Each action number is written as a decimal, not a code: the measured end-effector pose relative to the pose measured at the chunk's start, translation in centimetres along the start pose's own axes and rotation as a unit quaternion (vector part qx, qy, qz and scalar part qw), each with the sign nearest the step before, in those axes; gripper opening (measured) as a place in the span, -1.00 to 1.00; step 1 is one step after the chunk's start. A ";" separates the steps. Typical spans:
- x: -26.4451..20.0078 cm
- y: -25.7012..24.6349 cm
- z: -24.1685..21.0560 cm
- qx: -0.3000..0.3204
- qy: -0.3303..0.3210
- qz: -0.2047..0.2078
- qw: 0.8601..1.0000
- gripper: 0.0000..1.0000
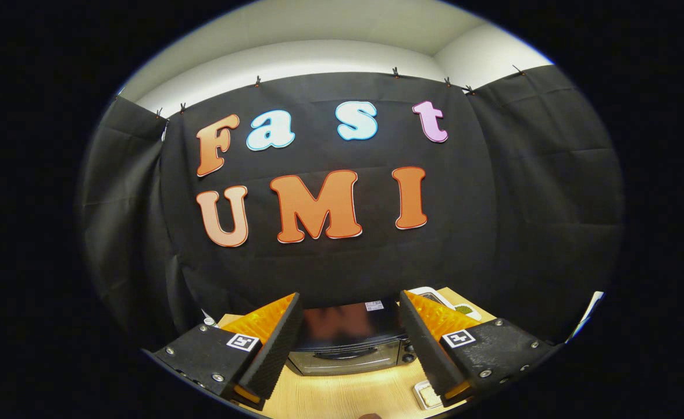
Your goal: Open the toaster oven, put the food inside, and close the toaster oven door.
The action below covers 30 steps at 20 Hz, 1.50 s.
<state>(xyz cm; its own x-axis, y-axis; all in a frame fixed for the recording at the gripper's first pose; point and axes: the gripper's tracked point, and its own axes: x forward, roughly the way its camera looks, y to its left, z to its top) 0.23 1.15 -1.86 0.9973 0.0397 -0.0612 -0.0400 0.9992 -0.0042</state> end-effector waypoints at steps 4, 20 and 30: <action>0.5 -0.2 -0.1 -0.012 -0.007 -0.006 1.000 0.97; 9.3 1.9 -9.6 -0.026 0.049 0.037 0.998 0.97; 16.4 2.1 -18.4 -0.048 0.120 0.051 0.990 0.98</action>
<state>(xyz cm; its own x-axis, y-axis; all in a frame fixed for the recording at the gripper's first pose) 15.38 3.78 -21.21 0.9452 0.1261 -0.3012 -0.1568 0.9844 -0.0798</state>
